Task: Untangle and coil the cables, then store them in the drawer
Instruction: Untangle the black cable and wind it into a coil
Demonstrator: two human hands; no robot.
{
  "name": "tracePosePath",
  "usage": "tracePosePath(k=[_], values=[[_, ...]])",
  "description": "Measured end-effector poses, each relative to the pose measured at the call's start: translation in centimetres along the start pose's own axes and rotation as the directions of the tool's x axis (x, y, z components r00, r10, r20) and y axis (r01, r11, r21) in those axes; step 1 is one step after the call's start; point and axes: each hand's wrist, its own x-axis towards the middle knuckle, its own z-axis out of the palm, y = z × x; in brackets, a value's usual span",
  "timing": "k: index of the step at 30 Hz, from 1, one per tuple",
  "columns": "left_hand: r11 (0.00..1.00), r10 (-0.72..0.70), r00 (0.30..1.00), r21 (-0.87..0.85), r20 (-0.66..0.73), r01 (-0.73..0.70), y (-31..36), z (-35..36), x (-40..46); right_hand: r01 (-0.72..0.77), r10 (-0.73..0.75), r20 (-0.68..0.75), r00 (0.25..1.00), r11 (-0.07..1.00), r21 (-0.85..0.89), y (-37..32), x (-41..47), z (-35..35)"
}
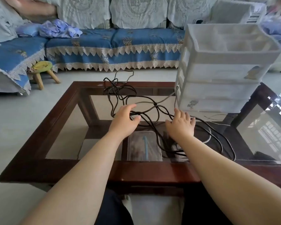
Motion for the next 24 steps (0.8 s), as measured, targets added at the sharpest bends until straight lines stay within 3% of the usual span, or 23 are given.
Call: tracePosePath(k=[2, 5, 8, 11, 14, 16, 20, 24], values=[[0.99, 0.044, 0.999, 0.136, 0.032, -0.048, 0.7, 0.7, 0.9, 0.001, -0.003, -0.014, 1.0, 0.991, -0.133, 1.2, 0.5, -0.4], [0.953, -0.024, 0.995, 0.303, 0.102, -0.007, 1.1, 1.8, 1.9, 0.058, -0.072, -0.063, 0.995, 0.977, -0.206, 3.0, 1.6, -1.1], [0.903, -0.09, 0.995, 0.425, 0.049, 0.061, 1.6, 2.0, 2.1, 0.103, -0.121, -0.131, 0.984, 0.985, -0.135, 3.5, 2.0, -1.8], [0.879, -0.115, 0.993, 0.464, -0.007, 0.105, 2.1, 1.3, 1.9, 0.109, -0.095, -0.255, 0.962, 0.993, 0.044, 3.8, 1.8, -2.7], [0.875, -0.134, 0.991, 0.467, -0.016, 0.125, 2.2, 0.0, 1.4, 0.078, 0.017, -0.334, 0.942, 0.96, 0.27, 3.5, 1.5, -3.7], [0.884, -0.15, 0.987, 0.438, -0.06, 0.161, 2.1, -1.0, 1.0, 0.055, 0.061, -0.313, 0.948, 0.936, 0.348, 3.1, 1.3, -4.1], [0.904, -0.169, 0.979, 0.378, -0.113, 0.199, 1.7, -2.5, -0.2, 0.105, -0.058, -0.169, 0.984, 0.953, 0.284, 2.5, 0.3, -4.0], [0.96, -0.146, 0.978, 0.216, -0.149, 0.176, 2.0, -2.4, -1.6, 0.29, -0.205, -0.318, 0.926, 0.924, 0.249, 0.8, -1.7, -4.0]])
